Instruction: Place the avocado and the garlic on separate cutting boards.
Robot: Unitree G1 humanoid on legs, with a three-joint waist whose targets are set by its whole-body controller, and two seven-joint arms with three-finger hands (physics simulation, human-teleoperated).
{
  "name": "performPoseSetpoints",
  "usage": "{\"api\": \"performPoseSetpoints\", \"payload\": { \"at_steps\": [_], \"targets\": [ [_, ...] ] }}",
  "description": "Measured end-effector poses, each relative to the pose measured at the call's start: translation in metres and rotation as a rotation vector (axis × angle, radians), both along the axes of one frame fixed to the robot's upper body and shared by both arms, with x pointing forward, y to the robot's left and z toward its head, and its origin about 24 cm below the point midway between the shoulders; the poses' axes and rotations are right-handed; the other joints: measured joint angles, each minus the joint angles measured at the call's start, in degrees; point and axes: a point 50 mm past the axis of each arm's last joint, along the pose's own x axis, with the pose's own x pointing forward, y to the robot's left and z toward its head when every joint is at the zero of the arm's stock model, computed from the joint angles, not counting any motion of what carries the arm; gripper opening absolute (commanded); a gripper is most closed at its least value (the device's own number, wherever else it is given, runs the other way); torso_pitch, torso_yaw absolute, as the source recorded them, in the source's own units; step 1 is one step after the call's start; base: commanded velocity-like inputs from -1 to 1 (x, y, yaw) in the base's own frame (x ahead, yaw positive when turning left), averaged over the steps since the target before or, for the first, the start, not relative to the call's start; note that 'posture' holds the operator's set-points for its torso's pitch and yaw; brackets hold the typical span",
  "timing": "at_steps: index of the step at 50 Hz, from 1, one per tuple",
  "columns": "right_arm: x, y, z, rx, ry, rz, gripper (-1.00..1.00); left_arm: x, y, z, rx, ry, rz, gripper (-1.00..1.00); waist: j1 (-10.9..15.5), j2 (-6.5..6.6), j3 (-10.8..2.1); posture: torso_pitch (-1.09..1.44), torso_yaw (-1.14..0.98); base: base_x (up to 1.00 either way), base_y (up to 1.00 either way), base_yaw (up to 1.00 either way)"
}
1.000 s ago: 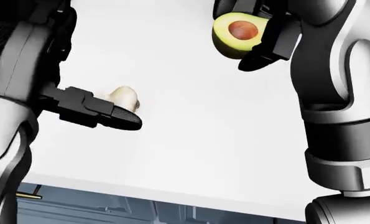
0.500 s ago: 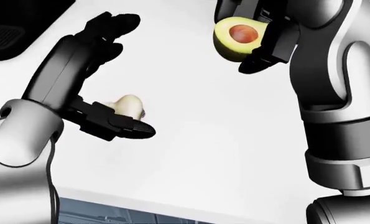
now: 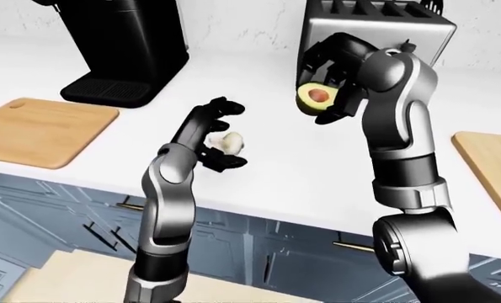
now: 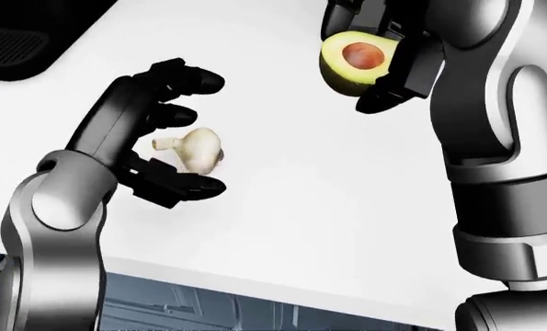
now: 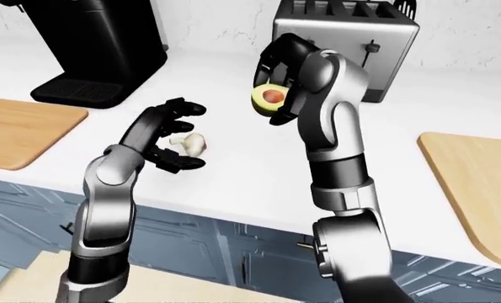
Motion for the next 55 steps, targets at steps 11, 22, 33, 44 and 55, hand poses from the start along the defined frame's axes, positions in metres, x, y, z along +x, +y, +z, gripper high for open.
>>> {"api": "performPoseSetpoints", "payload": {
  "at_steps": [11, 22, 33, 44, 55],
  "targets": [
    [0.002, -0.003, -0.005, 0.004, 0.011, -0.012, -1.0, 0.008, -0.003, -0.007, -0.003, 0.014, -0.002, -0.07, 0.0, 0.02, -0.19, 0.0, 0.0, 0.0, 0.0, 0.0],
    [0.001, -0.005, -0.006, 0.003, 0.011, -0.013, -1.0, 0.003, -0.003, -0.006, 0.013, -0.026, -0.001, -0.67, 0.0, 0.09, -0.54, 0.0, 0.0, 0.0, 0.0, 0.0],
    [-0.029, -0.016, 0.007, 0.044, -0.053, -0.015, -1.0, -0.025, 0.013, 0.055, -0.075, -0.169, 0.019, -0.92, 0.1, -0.04, 0.08, 0.0, 0.0, 0.0, 0.0, 0.0],
    [-0.035, -0.021, 0.023, 0.048, -0.105, -0.059, -1.0, -0.031, 0.02, 0.071, -0.104, -0.183, 0.047, -0.98, -0.4, 1.15, -0.06, 0.0, 0.0, -0.07, -0.01, -0.45],
    [-0.038, -0.024, 0.019, 0.079, -0.091, -0.088, -1.0, -0.03, 0.02, 0.067, -0.1, -0.152, 0.037, -1.0, 0.8, 4.33, 1.41, 0.0, 0.0, -0.17, 0.0, -0.73]
  ]
}}
